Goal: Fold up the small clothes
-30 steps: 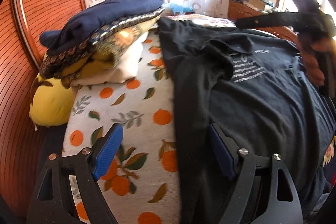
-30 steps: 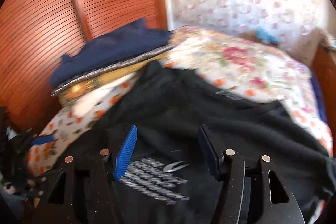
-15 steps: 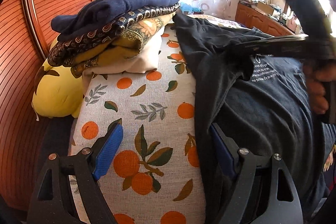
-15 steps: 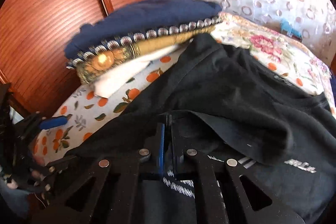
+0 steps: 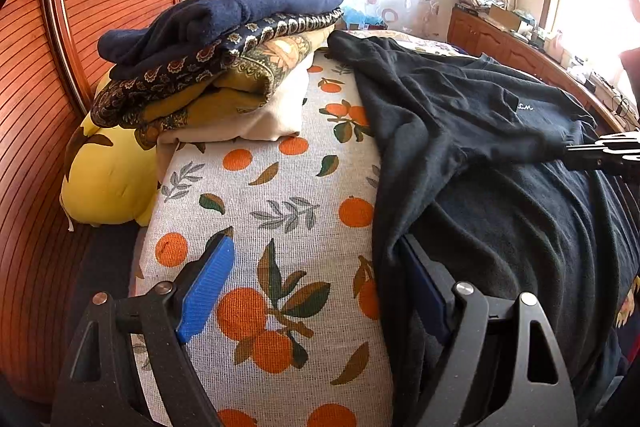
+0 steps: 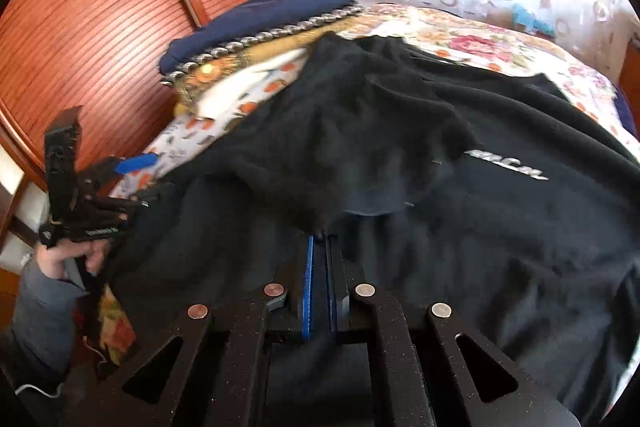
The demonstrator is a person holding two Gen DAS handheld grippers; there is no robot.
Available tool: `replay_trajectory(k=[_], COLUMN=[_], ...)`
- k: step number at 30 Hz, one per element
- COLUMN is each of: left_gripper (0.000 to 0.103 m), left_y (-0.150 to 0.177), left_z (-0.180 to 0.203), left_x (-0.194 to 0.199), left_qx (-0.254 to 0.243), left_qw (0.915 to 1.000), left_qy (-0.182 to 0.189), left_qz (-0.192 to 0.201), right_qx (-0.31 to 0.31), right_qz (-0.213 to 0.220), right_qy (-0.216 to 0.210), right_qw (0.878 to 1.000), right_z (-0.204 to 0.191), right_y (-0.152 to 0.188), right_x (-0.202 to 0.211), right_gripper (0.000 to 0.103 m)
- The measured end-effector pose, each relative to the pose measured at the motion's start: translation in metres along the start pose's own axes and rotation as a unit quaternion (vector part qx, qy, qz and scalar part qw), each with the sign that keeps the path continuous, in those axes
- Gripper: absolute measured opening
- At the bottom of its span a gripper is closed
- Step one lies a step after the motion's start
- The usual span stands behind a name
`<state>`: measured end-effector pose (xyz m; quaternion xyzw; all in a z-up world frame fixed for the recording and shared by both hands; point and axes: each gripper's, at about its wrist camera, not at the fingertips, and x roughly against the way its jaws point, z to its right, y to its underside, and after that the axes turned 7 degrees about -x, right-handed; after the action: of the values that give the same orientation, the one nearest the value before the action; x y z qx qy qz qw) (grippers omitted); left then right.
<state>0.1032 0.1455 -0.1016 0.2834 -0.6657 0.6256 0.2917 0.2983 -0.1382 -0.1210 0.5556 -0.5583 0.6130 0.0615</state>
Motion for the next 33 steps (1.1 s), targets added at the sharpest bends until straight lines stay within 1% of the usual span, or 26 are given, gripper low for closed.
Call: replay_trajectory(k=[1, 3, 4, 6, 8, 10, 12, 13, 16, 20, 21, 22, 23, 26, 29, 33], left_gripper=[0.083, 0.083, 0.083, 0.083, 0.083, 0.083, 0.083, 0.083, 0.086, 0.091, 0.095, 0.100, 0.100, 0.100, 0.100, 0.100], left_y=[0.000, 0.000, 0.000, 0.000, -0.002, -0.006, -0.012, -0.016, -0.028, -0.044, -0.049, -0.053, -0.056, -0.069, -0.081, -0.088], left_z=[0.000, 0.000, 0.000, 0.000, 0.003, 0.010, 0.019, 0.026, 0.047, 0.078, 0.086, 0.095, 0.102, 0.128, 0.152, 0.185], left_x=[0.000, 0.000, 0.000, 0.003, 0.008, 0.017, 0.026, 0.031, 0.041, 0.040, 0.038, 0.034, 0.032, 0.023, 0.012, 0.002], left_qx=[0.000, 0.001, 0.001, 0.003, 0.003, -0.005, -0.015, -0.021, -0.041, -0.062, -0.065, -0.067, -0.069, -0.085, -0.095, -0.126], left_qw=[1.0000, 1.0000, 1.0000, 1.0000, 0.9999, 0.9997, 0.9992, 0.9987, 0.9968, 0.9934, 0.9924, 0.9917, 0.9910, 0.9886, 0.9853, 0.9816], left_qy=[0.000, 0.000, -0.001, 0.000, 0.001, 0.001, 0.001, 0.004, 0.025, 0.055, 0.066, 0.075, 0.083, 0.098, 0.124, 0.131], left_qz=[0.000, 0.000, 0.001, 0.003, 0.011, 0.024, 0.038, 0.046, 0.064, 0.079, 0.081, 0.080, 0.080, 0.078, 0.070, 0.059], right_qx=[-0.001, -0.014, -0.022, -0.037, -0.054, -0.072, -0.080, -0.081, -0.084, -0.113, -0.119, -0.126, -0.130, -0.142, -0.156, -0.170], right_qz=[0.002, 0.010, 0.018, 0.039, 0.061, 0.076, 0.081, 0.081, 0.082, 0.084, 0.085, 0.087, 0.089, 0.096, 0.101, 0.110], right_qy=[0.014, 0.023, 0.024, 0.032, 0.040, 0.047, 0.064, 0.081, 0.121, 0.133, 0.137, 0.139, 0.141, 0.152, 0.160, 0.175], right_qw=[1.000, 1.000, 0.999, 0.998, 0.996, 0.993, 0.991, 0.990, 0.986, 0.981, 0.980, 0.978, 0.977, 0.974, 0.969, 0.964], right_z=[0.004, 0.016, 0.022, 0.034, 0.047, 0.060, 0.072, 0.079, 0.096, 0.121, 0.124, 0.129, 0.132, 0.140, 0.149, 0.161], right_y=[0.000, -0.002, -0.003, -0.002, 0.003, 0.013, 0.023, 0.030, 0.048, 0.073, 0.078, 0.084, 0.088, 0.099, 0.103, 0.105], right_x=[0.001, 0.005, 0.009, 0.018, 0.029, 0.041, 0.049, 0.051, 0.061, 0.077, 0.083, 0.087, 0.096, 0.113, 0.127, 0.142], right_gripper=[0.006, 0.012, 0.017, 0.029, 0.052, 0.058, 0.059, 0.059, 0.059, 0.059, 0.059, 0.059, 0.059, 0.059, 0.059, 0.059])
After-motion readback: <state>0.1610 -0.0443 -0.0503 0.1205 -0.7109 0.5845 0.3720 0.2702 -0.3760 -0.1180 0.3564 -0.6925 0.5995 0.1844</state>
